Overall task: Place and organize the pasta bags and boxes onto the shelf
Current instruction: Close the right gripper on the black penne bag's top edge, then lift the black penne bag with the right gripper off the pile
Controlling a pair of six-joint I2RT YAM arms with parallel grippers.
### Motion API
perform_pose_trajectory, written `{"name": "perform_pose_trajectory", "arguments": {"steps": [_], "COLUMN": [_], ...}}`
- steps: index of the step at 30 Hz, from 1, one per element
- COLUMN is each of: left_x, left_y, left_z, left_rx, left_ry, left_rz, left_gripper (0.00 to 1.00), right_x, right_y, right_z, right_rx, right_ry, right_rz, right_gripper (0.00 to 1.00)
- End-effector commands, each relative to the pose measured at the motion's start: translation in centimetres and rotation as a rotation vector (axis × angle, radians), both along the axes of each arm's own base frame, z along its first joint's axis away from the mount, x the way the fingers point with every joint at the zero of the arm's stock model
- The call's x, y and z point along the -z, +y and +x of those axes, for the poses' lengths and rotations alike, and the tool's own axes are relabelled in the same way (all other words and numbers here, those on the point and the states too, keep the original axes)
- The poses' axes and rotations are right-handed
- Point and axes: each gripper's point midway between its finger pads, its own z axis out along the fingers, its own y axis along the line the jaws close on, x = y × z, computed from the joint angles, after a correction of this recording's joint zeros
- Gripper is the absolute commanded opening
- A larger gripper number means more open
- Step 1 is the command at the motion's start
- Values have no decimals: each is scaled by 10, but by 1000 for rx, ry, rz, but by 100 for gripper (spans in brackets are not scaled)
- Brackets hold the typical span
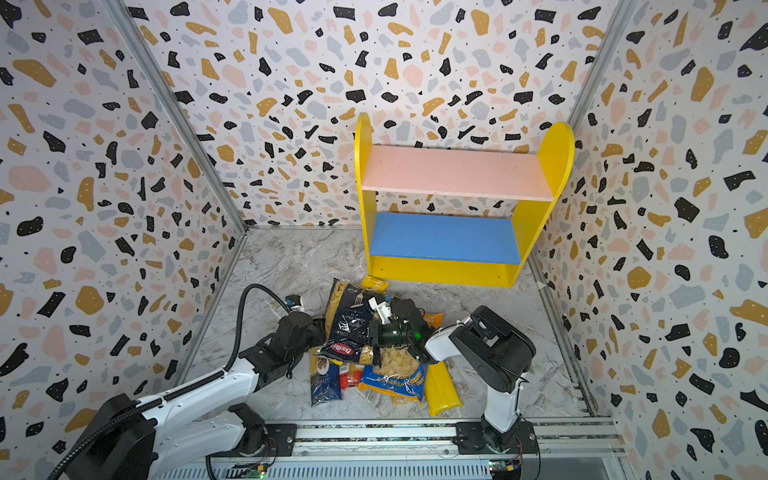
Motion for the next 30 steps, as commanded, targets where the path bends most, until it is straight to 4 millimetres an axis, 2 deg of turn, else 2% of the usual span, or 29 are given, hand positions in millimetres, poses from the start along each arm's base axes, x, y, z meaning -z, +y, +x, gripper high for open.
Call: {"name": "perform_pose_trajectory", "arguments": {"steps": [1,10,16,23,30], "left_x": [20,-6,-19,-28,-29], "left_y": [-4,13,24,33,31], "left_z": [-22,-20,-21,-23,-23], "left_rx": [72,-6,-53,-92,-92], "left_ry": [91,42,13,-10,-12], "left_rz": [29,58,58,62,45], "left_gripper": [49,53,60,62,62], "right_x": [-52,-74,-89,-101,-127], "right_y": [7,-5,-14,-27,-47], "right_z": [-8,-18,-22,-26,-15], "right_rx": [-58,-68,-59,-46,9], "right_ry": [-78,-159,-224,-294,-418], "right_rz": [131,110,91,62,-5], "right_gripper": [33,29,27,26,26]}}
